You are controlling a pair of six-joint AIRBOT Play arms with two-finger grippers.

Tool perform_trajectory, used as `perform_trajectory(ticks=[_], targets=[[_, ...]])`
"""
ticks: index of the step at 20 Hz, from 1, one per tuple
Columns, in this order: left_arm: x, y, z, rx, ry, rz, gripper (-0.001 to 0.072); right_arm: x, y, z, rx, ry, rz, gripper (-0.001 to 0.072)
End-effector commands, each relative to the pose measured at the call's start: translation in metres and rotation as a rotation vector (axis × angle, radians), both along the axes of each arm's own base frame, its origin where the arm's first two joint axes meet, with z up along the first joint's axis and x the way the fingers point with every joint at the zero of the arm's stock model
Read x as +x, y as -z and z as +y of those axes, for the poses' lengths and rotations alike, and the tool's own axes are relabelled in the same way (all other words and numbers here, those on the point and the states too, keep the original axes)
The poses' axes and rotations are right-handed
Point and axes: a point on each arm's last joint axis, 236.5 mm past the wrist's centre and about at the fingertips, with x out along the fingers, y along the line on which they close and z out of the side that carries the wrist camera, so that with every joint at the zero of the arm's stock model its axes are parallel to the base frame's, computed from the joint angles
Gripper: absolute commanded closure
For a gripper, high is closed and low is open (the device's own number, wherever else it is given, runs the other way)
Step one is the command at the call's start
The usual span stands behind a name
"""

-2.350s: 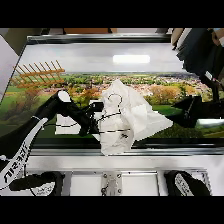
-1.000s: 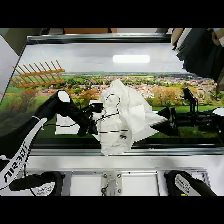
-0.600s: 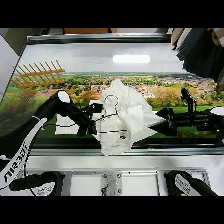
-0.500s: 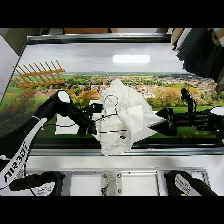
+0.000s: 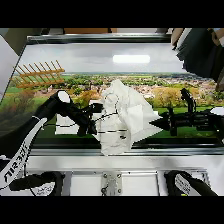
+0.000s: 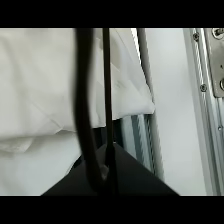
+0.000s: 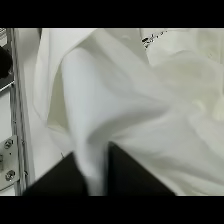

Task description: Fold the clothes and pants, and hang the long-sleeved shirts on hangers.

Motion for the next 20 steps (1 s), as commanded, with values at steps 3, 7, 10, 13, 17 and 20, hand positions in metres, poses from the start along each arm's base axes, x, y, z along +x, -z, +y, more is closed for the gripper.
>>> perform_trajectory(ticks=[3,7,10,13,17,20], targets=[[0.000,-0.004,-0.005,-0.026,-0.007,0.005,0.0696,0.002,0.002,-0.001,-0.010,0.002,-0.013,0.0701],[0.002,-0.003,-0.006,-0.026,-0.013,-0.003,0.0696,0.002,0.002,-0.001,-0.009,0.002,-0.013,0.0701],[0.002,-0.003,-0.004,-0.019,-0.009,-0.004,0.0696,0.001,0.002,-0.001,-0.012,-0.007,-0.034,0.0702],[0.003,-0.003,-0.003,-0.012,-0.026,0.006,0.0694,0.002,0.002,-0.001,-0.017,-0.022,-0.072,0.0703],[0.016,0.001,-0.004,0.070,-0.236,0.096,0.0311,0.002,0.002,-0.001,-0.017,-0.022,-0.073,0.0704],[0.029,0.000,0.008,0.111,-0.391,0.170,0.0311,0.002,0.002,-0.001,-0.017,-0.021,-0.072,0.0704]])
